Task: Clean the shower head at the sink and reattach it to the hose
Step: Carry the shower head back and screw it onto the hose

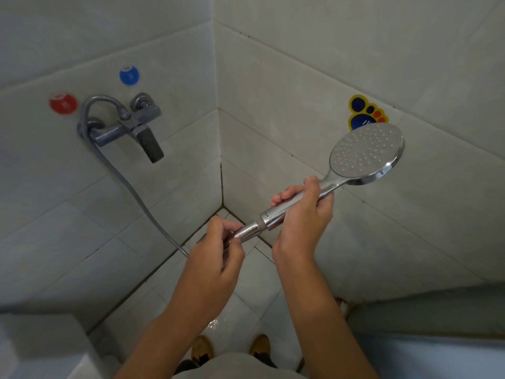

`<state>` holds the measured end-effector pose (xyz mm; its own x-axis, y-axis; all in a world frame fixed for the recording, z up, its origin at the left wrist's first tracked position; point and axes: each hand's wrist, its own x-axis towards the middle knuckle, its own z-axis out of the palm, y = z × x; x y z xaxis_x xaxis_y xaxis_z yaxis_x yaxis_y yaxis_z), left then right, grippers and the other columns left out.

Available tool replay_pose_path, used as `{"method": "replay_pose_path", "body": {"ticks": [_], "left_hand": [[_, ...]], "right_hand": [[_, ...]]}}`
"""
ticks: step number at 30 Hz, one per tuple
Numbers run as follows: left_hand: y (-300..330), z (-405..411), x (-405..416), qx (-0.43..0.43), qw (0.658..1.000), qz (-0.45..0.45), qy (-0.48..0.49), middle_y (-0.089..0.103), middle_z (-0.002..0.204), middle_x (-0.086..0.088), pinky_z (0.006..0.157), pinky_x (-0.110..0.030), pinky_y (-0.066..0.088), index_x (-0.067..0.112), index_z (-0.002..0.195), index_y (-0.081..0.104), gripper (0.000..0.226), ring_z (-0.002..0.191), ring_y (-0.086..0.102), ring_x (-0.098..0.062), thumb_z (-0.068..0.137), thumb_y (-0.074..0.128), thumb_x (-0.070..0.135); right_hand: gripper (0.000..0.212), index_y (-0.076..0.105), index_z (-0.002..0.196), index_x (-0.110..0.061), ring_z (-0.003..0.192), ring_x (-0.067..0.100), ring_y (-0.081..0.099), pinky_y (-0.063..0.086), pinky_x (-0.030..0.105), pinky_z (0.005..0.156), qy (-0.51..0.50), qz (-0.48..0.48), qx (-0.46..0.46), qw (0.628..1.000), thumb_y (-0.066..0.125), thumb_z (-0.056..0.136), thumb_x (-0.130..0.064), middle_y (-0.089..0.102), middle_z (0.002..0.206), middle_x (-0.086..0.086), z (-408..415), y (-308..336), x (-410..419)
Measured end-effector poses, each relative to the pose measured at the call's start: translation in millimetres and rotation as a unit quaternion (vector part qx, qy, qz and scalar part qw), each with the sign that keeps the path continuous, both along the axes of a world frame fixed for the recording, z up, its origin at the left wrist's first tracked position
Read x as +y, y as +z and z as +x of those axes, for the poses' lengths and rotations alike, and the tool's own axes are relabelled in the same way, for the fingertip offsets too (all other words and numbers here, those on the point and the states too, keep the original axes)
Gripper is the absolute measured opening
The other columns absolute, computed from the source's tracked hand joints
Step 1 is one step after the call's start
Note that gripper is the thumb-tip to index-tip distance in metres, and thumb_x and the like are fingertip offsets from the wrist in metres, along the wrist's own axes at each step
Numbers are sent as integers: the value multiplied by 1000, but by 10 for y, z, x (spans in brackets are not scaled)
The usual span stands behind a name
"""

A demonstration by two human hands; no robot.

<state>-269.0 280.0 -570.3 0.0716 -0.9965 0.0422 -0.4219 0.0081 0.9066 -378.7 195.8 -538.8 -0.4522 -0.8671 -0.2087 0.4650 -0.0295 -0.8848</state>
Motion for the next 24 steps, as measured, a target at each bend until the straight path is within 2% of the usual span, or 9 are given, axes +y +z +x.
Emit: {"method": "replay_pose_path", "body": {"ticks": [3, 8, 12, 16, 19, 22, 24], "left_hand": [[19, -4, 17, 13, 1000, 2, -1, 59, 73, -8, 47, -38, 44, 28, 103, 51, 11, 57, 52, -25, 98, 45, 20], [38, -28, 23, 15, 1000, -1, -5, 63, 76, -6, 46, -25, 41, 29, 106, 53, 14, 52, 49, -14, 97, 47, 20], [33, -24, 32, -1, 1000, 0, 4, 63, 79, -2, 51, -29, 46, 29, 108, 55, 16, 61, 54, -21, 93, 52, 23], [43, -33, 49, -34, 999, -11, 15, 59, 78, 10, 54, -17, 45, 31, 108, 55, 20, 67, 53, -15, 89, 60, 26], [79, -50, 42, -17, 1000, -13, 13, 62, 72, 9, 49, -14, 40, 30, 106, 59, 23, 59, 53, -11, 92, 47, 42], [88, -49, 18, -19, 1000, -17, 7, 60, 64, 23, 45, -11, 34, 23, 94, 63, 30, 50, 50, -4, 92, 39, 41], [74, -39, 3, -30, 999, -19, 8, 60, 65, 16, 49, -11, 38, 25, 95, 62, 26, 57, 54, -4, 91, 41, 40]], "right_hand": [[13, 50, 99, -9, 49, 14, 59, 54, 27, 54, -1, 4, 1, 1000, 46, 103, -21, 54, 55, -1, -4, -9, 14], [14, 50, 98, -9, 50, 15, 59, 54, 27, 56, -6, 5, 2, 1000, 47, 103, -21, 55, 56, -1, -21, -32, 25], [14, 49, 96, -10, 51, 17, 59, 54, 29, 55, -8, 10, -3, 1000, 47, 103, -21, 54, 57, 1, -29, -48, 20], [14, 49, 91, -11, 53, 19, 59, 54, 30, 57, -4, 18, -8, 1000, 47, 102, -20, 54, 59, 2, -22, -68, 29], [13, 50, 92, -10, 54, 19, 58, 54, 30, 56, -2, 21, -16, 1000, 48, 101, -20, 54, 60, 3, -14, -69, 24], [14, 50, 91, -11, 54, 18, 59, 54, 30, 57, 1, 23, -16, 1000, 48, 101, -20, 54, 60, 2, -15, -72, 15], [15, 50, 91, -11, 54, 19, 59, 54, 30, 57, 1, 24, -14, 1000, 48, 101, -20, 54, 61, 3, -13, -77, 5]]}}
